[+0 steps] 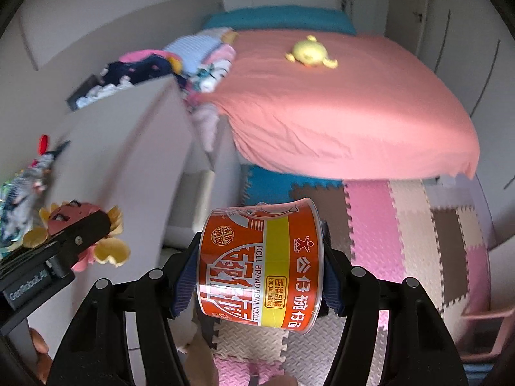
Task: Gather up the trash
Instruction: 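Carry crab and noodle cup to the trash bin and release both, then grasp the pink cup stack with left while right grasps the toothpaste box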
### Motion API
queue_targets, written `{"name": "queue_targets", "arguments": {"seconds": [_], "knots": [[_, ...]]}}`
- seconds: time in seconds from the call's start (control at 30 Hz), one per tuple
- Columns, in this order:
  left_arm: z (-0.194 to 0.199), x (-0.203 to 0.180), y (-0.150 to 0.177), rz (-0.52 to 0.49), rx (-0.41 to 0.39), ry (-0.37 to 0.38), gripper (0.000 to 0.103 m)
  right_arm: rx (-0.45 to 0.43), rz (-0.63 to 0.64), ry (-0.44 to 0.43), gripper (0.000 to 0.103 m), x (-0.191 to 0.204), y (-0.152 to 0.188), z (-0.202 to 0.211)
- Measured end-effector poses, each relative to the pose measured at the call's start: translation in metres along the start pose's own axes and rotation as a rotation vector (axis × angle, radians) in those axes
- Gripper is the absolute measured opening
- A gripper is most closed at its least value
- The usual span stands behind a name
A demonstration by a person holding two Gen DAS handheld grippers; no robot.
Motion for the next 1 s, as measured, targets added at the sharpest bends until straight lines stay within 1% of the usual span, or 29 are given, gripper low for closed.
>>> {"name": "queue_targets", "arguments": {"seconds": [0.03,0.07,0.1,0.13,0.17,0.2,0.23,0.3,0.33,0.4,0.5,0.6,0.73,0.9,1.0], "knots": [[-0.009,-0.007,-0.002,-0.016,0.012,0.009,0.064,0.018,-0.018,-0.002,0.066,-0.008,0.002,-0.009],[-0.018,-0.017,-0.001,-0.036,0.030,0.028,0.065,0.038,-0.030,-0.006,0.068,-0.014,0.004,-0.017],[-0.031,-0.027,-0.002,-0.067,0.060,0.045,0.071,0.051,-0.040,-0.008,0.079,-0.020,0.006,-0.023],[-0.039,-0.029,-0.005,-0.079,0.063,0.031,0.092,0.046,-0.054,0.004,0.084,-0.029,0.006,-0.028],[-0.044,-0.033,-0.009,-0.088,0.044,0.008,0.098,0.033,-0.062,0.030,0.087,-0.038,0.006,-0.030],[-0.048,-0.036,-0.014,-0.108,0.013,-0.019,0.098,0.032,-0.066,0.047,0.087,-0.045,0.007,-0.032],[-0.052,-0.041,-0.016,-0.124,0.012,-0.028,0.098,0.038,-0.073,0.058,0.087,-0.052,0.008,-0.036],[-0.059,-0.047,-0.016,-0.126,0.032,-0.021,0.098,0.043,-0.085,0.074,0.087,-0.062,0.010,-0.039],[-0.063,-0.050,-0.016,-0.120,0.042,-0.006,0.098,0.044,-0.088,0.080,0.087,-0.066,0.011,-0.040],[-0.066,-0.053,-0.018,-0.120,0.048,0.000,0.098,0.046,-0.093,0.090,0.087,-0.071,0.011,-0.042],[-0.063,-0.055,-0.018,-0.126,0.043,0.002,0.098,0.039,-0.097,0.088,0.087,-0.072,0.012,-0.038],[-0.058,-0.054,-0.017,-0.139,0.025,-0.016,0.098,0.027,-0.093,0.088,0.087,-0.070,0.011,-0.034],[-0.046,-0.044,-0.012,-0.134,0.014,-0.024,0.098,0.016,-0.076,0.070,0.087,-0.057,0.011,-0.028],[-0.019,-0.025,-0.012,-0.116,-0.032,-0.039,0.098,-0.016,-0.030,0.044,0.087,-0.031,0.004,-0.011],[0.004,-0.007,-0.016,-0.106,-0.078,-0.066,0.098,-0.052,0.009,0.019,0.087,-0.005,-0.005,0.007]]}}
Point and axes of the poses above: each gripper's, at about its wrist camera, not at the fingertips, and z roughly against the way its jaws point, x to its left, y to its underside, the point moved 9 cm from there along -z, roughly the way its jaws point, and after that the axes turned 7 degrees about -y, right-handed, at the moved point
